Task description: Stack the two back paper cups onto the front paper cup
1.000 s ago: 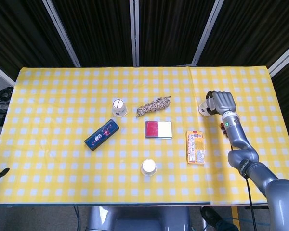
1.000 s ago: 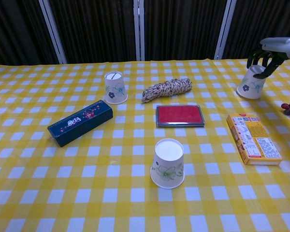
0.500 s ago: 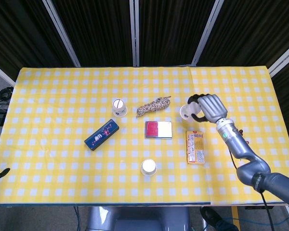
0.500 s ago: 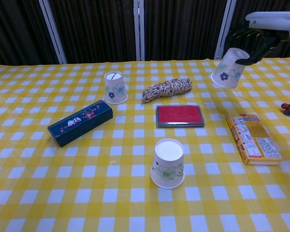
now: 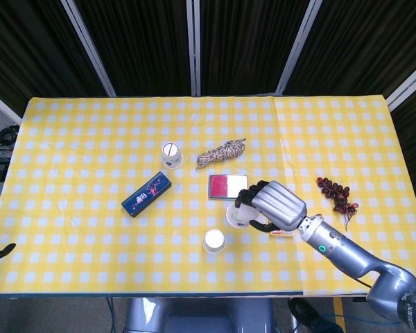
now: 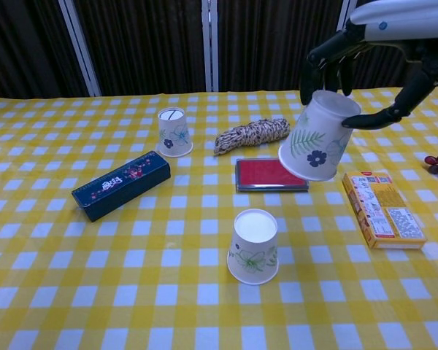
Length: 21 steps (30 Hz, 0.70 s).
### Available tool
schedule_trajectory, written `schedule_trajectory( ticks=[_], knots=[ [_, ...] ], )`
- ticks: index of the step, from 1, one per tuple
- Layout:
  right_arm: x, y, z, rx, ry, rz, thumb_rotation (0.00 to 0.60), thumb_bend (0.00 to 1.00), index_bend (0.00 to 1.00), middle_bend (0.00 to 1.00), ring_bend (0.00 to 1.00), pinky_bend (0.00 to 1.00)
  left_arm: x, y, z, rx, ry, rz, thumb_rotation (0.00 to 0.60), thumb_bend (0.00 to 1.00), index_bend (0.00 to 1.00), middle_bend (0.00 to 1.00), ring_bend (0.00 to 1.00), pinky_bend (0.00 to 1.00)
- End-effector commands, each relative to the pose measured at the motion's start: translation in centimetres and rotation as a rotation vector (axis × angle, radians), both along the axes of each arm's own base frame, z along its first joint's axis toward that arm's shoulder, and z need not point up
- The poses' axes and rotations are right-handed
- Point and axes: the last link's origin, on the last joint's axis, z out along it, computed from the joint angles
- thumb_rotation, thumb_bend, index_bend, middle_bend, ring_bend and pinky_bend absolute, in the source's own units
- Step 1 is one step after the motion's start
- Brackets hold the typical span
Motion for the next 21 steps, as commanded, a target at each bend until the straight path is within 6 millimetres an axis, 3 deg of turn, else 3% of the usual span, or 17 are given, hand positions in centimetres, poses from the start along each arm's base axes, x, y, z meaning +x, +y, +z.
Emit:
schedule_trajectory(
  ticks=[1,8,14,21],
  knots=[
    [0.8,0.7,-0.9,0.016,0.015,0.048,0.600,0.39,0.43,0.43,0.41,0.43,0.0,0.1,0.0,-0.001,-0.003,0.002,0.600,0.00,0.00,0.00,0.00,0.00],
    [2.5,1.3,-2.6,0.041,0.020,0.092,0.600,0.39,0.44,0.44,0.42,0.43,-0.3,0.2,0.2,0.003,-0.007,0.011,0.600,0.00,0.00,0.00,0.00,0.00],
    [3.1,2.0,-4.4,0.052,0.058,0.115,0.600,0.39,0.44,0.44,0.42,0.43,-0.2,0.1,0.3,0.005,-0.010,0.004,0.600,0.00,0.00,0.00,0.00,0.00],
    [3.2,2.4,-5.0,0.054,0.073,0.123,0.600,0.39,0.44,0.44,0.42,0.43,-0.3,0.1,0.2,-0.001,-0.011,0.011,0.600,0.00,0.00,0.00,0.00,0.00]
  ],
)
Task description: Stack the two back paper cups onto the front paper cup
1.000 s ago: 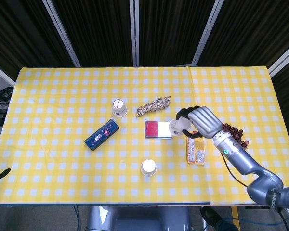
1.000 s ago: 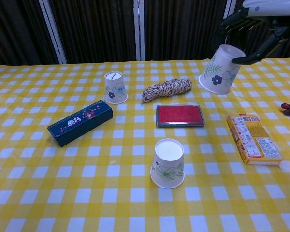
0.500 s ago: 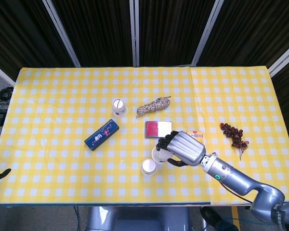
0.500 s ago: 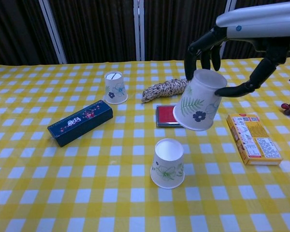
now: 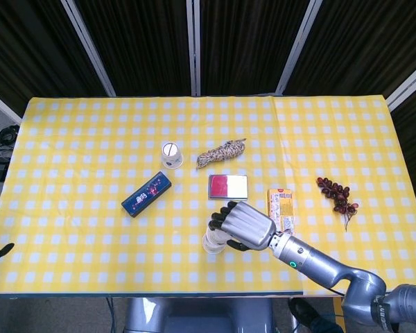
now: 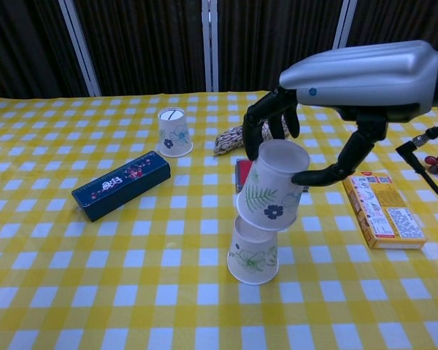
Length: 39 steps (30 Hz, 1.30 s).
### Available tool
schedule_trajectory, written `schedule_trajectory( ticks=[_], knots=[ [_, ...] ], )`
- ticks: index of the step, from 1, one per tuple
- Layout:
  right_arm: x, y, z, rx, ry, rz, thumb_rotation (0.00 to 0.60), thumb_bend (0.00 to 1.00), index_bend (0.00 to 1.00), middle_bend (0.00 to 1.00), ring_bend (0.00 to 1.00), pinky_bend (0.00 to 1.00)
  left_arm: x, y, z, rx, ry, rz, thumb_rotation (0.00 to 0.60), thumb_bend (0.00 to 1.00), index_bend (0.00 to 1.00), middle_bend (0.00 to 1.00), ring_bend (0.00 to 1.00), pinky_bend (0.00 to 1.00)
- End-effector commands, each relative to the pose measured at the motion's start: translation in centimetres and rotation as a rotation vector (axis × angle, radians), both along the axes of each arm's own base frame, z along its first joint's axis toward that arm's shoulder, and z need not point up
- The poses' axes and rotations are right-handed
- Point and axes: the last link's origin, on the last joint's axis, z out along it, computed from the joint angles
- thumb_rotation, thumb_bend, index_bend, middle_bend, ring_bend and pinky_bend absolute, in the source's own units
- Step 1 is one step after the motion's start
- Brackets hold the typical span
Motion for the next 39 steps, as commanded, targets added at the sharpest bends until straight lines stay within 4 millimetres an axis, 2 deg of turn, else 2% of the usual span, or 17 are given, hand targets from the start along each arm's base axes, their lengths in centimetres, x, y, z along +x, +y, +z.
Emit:
schedule_trajectory(
  ticks=[1,20,22,24,27,29,35,39],
  knots=[
    [0.0,0.1,-0.3,0.003,0.005,0.001,0.600,0.39,0.44,0.44,0.42,0.43,0.0,0.0,0.0,0.001,0.001,-0.002,0.600,0.00,0.00,0.00,0.00,0.00],
    [0.1,0.9,-2.4,0.002,0.033,0.048,0.600,0.37,0.42,0.42,0.42,0.43,-0.1,0.0,0.2,0.007,-0.002,0.005,0.600,0.00,0.00,0.00,0.00,0.00],
    [-0.1,1.0,-2.5,0.005,0.047,0.049,0.600,0.31,0.36,0.35,0.38,0.41,-0.1,0.0,0.2,0.008,-0.003,0.005,0.600,0.00,0.00,0.00,0.00,0.00],
    [-0.2,1.1,-2.5,0.010,0.058,0.046,0.600,0.20,0.23,0.21,0.25,0.32,-0.2,0.0,0.2,0.009,-0.003,0.005,0.600,0.00,0.00,0.00,0.00,0.00],
    [-0.4,1.1,-2.4,0.014,0.081,0.039,0.600,0.08,0.06,0.06,0.09,0.20,-0.1,0.0,0.2,0.009,-0.003,0.004,0.600,0.00,0.00,0.00,0.00,0.00],
    [-0.5,1.2,-2.3,0.019,0.100,0.028,0.600,0.03,0.02,0.02,0.04,0.16,-0.1,0.0,0.2,0.009,-0.003,0.005,0.600,0.00,0.00,0.00,0.00,0.00],
    [-1.2,1.5,-1.4,-0.019,0.136,0.030,0.600,0.02,0.00,0.00,0.01,0.13,-0.2,-0.1,0.2,0.008,-0.003,0.006,0.600,0.00,0.00,0.00,0.00,0.00],
    [-2.9,1.6,-0.2,-0.096,0.165,0.051,0.600,0.00,0.00,0.00,0.00,0.07,-0.2,0.0,0.3,0.011,-0.002,0.008,0.600,0.00,0.00,0.00,0.00,0.00]
  ],
)
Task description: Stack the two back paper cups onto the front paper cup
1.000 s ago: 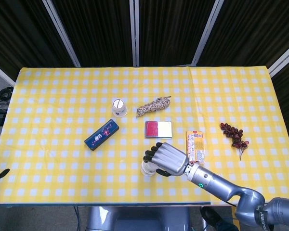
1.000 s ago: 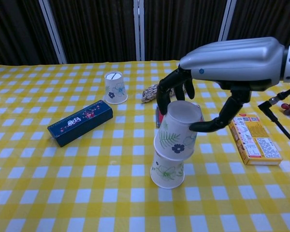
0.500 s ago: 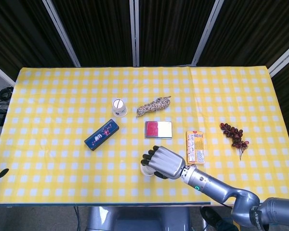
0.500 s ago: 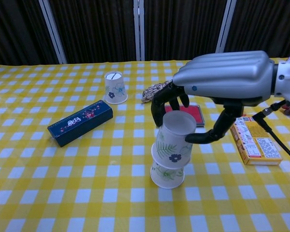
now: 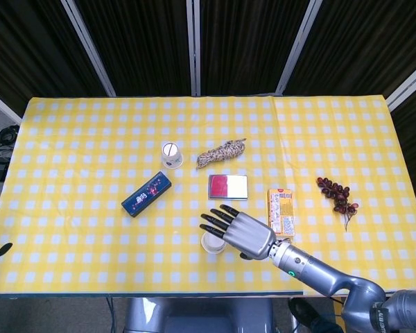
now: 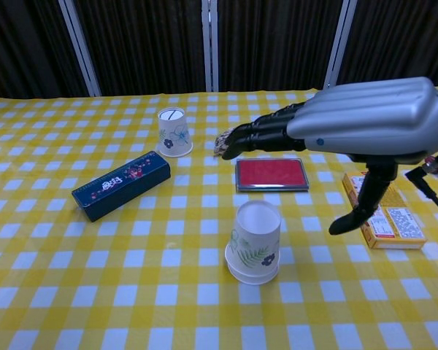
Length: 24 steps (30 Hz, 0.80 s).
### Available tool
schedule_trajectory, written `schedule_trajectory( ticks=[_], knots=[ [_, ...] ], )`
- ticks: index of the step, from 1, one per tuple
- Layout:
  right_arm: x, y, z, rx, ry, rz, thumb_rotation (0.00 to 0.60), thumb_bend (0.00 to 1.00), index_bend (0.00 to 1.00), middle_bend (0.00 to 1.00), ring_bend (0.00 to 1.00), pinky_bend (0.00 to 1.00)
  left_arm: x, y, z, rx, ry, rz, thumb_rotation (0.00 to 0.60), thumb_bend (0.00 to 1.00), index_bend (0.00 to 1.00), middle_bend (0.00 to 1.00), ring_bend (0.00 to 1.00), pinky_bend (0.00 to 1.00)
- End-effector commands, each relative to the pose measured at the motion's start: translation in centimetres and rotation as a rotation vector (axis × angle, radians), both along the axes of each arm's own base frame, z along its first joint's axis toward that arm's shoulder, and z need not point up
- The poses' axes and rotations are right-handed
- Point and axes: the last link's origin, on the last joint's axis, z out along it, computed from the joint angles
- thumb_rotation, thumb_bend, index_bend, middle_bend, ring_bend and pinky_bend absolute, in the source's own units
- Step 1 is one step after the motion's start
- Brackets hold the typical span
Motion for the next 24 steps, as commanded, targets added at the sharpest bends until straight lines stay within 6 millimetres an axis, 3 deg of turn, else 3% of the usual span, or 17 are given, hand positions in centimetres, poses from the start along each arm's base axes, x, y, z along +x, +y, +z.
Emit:
schedule_trajectory(
  ticks=[1,6,14,17,19,21,24],
  knots=[
    [-2.0,0.0,1.3,-0.075,0.028,0.009,0.600,0.00,0.00,0.00,0.00,0.06,-0.1,0.0,0.0,0.002,-0.001,0.002,0.600,0.00,0.00,0.00,0.00,0.00],
    [-6.5,-0.4,4.6,-0.248,0.000,-0.051,0.600,0.00,0.00,0.00,0.00,0.00,-0.2,0.1,0.0,0.003,-0.001,0.004,0.600,0.00,0.00,0.00,0.00,0.00],
    [-12.6,0.8,8.8,-0.409,-0.151,-0.308,0.600,0.00,0.00,0.00,0.00,0.00,-0.1,1.3,-1.0,-0.011,0.008,-0.010,0.600,0.00,0.00,0.00,0.00,0.00],
    [-14.8,1.4,9.9,-0.485,-0.184,-0.373,0.600,0.00,0.00,0.00,0.00,0.00,0.6,3.7,-1.1,-0.013,-0.025,-0.040,0.600,0.00,0.00,0.00,0.00,0.00],
    [-16.2,2.1,10.4,-0.523,-0.196,-0.426,0.600,0.00,0.00,0.00,0.00,0.00,1.9,6.6,-1.4,-0.050,-0.013,-0.094,0.600,0.00,0.00,0.00,0.00,0.00],
    [-16.4,3.1,10.4,-0.537,-0.224,-0.467,0.600,0.00,0.00,0.00,0.00,0.00,3.6,9.8,-1.9,-0.090,-0.009,-0.141,0.600,0.00,0.00,0.00,0.00,0.00],
    [-16.1,3.7,10.3,-0.548,-0.238,-0.494,0.600,0.00,0.00,0.00,0.00,0.00,5.4,12.7,-2.6,-0.080,-0.002,-0.207,0.600,0.00,0.00,0.00,0.00,0.00]
  ],
)
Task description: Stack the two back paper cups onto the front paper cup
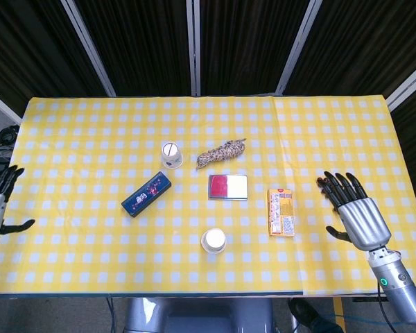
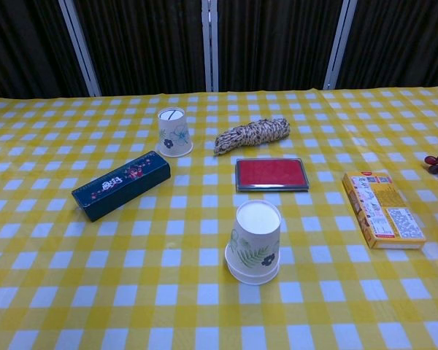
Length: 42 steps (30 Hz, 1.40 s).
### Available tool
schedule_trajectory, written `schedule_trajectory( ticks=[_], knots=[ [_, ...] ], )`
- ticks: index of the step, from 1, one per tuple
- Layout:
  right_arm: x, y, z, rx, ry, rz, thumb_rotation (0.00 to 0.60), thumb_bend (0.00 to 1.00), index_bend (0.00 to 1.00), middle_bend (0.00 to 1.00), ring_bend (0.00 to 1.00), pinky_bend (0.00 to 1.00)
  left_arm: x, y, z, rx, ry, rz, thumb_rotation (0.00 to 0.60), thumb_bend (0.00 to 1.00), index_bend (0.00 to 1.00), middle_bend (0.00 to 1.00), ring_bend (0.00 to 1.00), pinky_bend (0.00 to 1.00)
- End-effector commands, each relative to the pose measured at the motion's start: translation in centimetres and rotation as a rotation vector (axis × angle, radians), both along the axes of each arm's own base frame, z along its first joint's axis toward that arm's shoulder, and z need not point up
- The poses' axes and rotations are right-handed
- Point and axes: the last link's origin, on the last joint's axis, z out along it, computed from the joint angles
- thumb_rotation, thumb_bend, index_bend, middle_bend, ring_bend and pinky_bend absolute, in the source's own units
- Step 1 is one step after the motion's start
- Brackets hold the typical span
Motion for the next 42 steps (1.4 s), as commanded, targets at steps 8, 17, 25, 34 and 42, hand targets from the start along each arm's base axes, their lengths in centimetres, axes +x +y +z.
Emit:
schedule_trajectory(
  ticks=[8,17,25,34,42],
  knots=[
    [0.4,2.0,-0.5,-0.054,-0.015,-0.066,0.600,0.00,0.00,0.00,0.00,0.00,8.9,13.1,-5.3,-0.138,0.025,-0.203,0.600,0.00,0.05,0.00,0.00,0.03],
    [-0.6,1.1,-0.1,-0.092,-0.006,-0.096,0.600,0.00,0.00,0.00,0.00,0.00,14.5,19.7,-11.4,-0.265,-0.035,-0.144,0.600,0.00,0.10,0.03,0.04,0.14],
    [-1.8,0.4,0.6,-0.117,-0.004,-0.139,0.600,0.00,0.00,0.00,0.00,0.00,16.6,21.9,-14.9,-0.278,0.027,-0.172,0.600,0.09,0.20,0.13,0.16,0.26],
    [-2.3,0.0,0.7,-0.122,-0.017,-0.153,0.600,0.00,0.00,0.00,0.00,0.00,17.2,22.9,-18.0,-0.280,0.041,-0.189,0.600,0.10,0.37,0.30,0.34,0.43],
    [-2.3,0.0,0.8,-0.129,-0.027,-0.146,0.600,0.00,0.00,0.00,0.00,0.00,17.6,23.8,-19.9,-0.218,0.030,-0.220,0.600,0.10,0.36,0.29,0.34,0.40]
  ],
)
